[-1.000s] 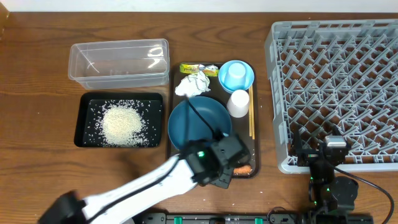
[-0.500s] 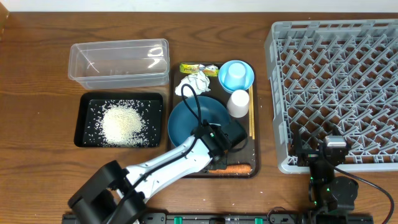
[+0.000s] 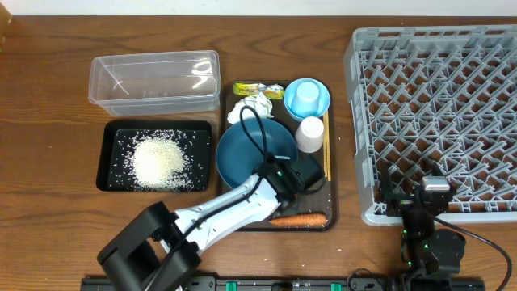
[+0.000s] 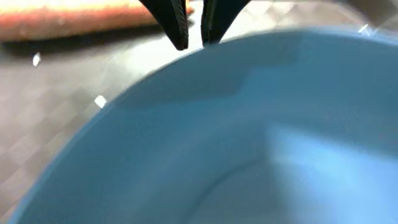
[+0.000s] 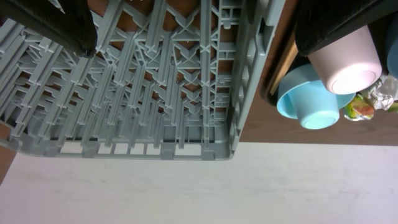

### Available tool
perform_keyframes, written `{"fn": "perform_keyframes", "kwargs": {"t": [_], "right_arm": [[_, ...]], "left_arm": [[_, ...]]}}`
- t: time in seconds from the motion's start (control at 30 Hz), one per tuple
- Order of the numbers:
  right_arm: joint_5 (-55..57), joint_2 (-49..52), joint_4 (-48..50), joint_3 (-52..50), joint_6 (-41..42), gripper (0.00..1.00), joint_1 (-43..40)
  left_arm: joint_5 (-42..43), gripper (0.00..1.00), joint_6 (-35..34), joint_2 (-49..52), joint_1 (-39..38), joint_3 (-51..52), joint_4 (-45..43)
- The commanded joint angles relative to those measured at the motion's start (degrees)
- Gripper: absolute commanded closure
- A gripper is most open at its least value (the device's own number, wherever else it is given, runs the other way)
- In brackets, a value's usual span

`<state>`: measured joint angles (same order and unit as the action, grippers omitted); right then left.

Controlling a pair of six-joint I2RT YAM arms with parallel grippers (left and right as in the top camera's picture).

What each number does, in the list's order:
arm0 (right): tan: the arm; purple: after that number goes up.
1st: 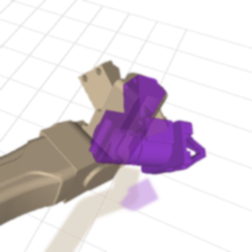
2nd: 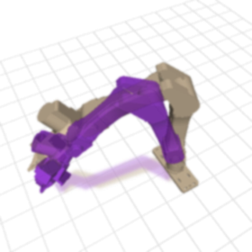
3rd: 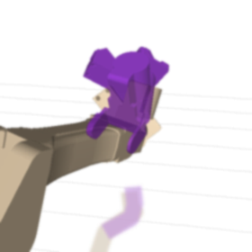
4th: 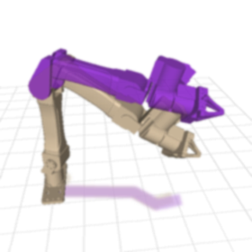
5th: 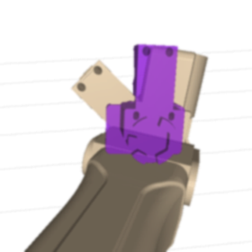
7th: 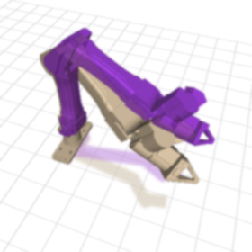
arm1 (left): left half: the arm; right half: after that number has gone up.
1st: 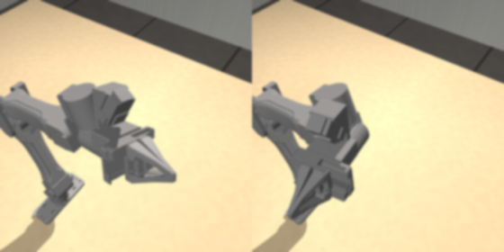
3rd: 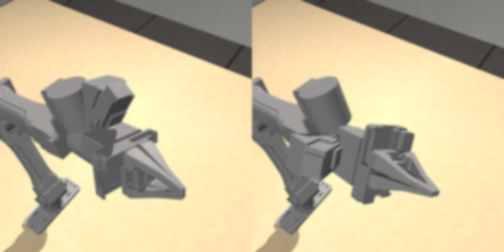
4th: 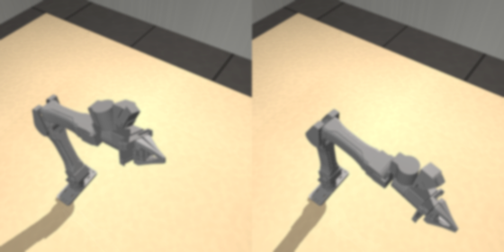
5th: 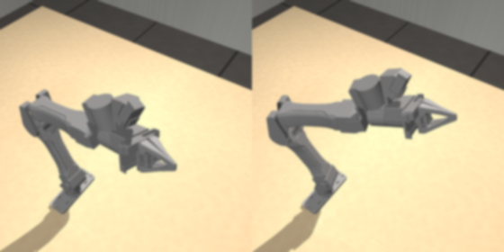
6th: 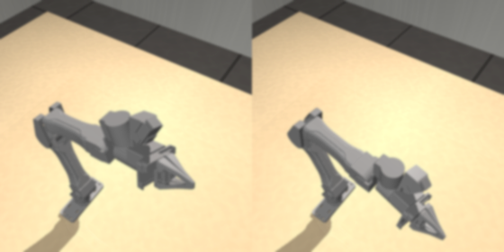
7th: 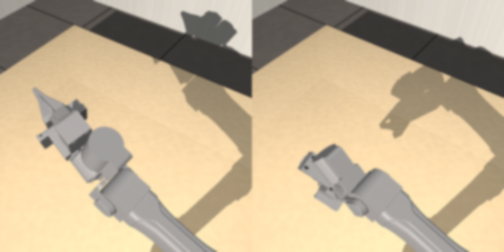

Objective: Sort waste into correct bins and load items into the dishwasher rack
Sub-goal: 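Move the left gripper down to the carrot on the dark tray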

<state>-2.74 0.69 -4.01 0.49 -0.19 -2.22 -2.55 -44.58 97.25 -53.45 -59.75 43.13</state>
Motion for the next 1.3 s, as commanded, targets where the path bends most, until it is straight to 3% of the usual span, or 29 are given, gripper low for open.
{"fn": "perform_keyframes", "kwargs": {"t": [0.0, 0.03, 0.17, 0.33, 0.47, 0.73, 0.8, 1.27], "right_arm": [[0.4, -0.3, -0.1, -0.2, 1.0, 0.01, 0.0], [0.4, -0.3, -0.1, -0.2, 1.0, 0.01, 0.0], [0.4, -0.3, -0.1, -0.2, 1.0, 0.01, 0.0], [0.4, -0.3, -0.1, -0.2, 1.0, 0.01, 0.0], [0.4, -0.3, -0.1, -0.2, 1.0, 0.01, 0.0], [0.4, -0.3, -0.1, -0.2, 1.0, 0.01, 0.0], [0.4, -0.3, -0.1, -0.2, 1.0, 0.01, 0.0], [0.4, -0.3, -0.1, -0.2, 1.0, 0.01, 0.0]], "left_arm": [[2.0, 0.83, 1.5, -5.1, 0.0, -3.7, 1.6], [4.0, 0.76, 1.5, -6.5, -0.1, -3.7, 1.6], [11.0, 0.67, 7.1, -10.9, -0.7, -3.7, 1.7], [11.1, 0.64, 26.6, -11.3, -4.7, -2.7, 2.4], [8.9, 0.46, 36.4, -10.2, -8.6, -0.3, 2.0], [-1.9, 0.44, 37.0, -6.2, -10.6, 0.3, -2.4], [-2.0, 0.39, 39.0, -5.3, -10.6, 0.3, -3.9], [-1.9, 0.35, 41.4, 2.1, -10.6, 0.4, -6.4]]}}
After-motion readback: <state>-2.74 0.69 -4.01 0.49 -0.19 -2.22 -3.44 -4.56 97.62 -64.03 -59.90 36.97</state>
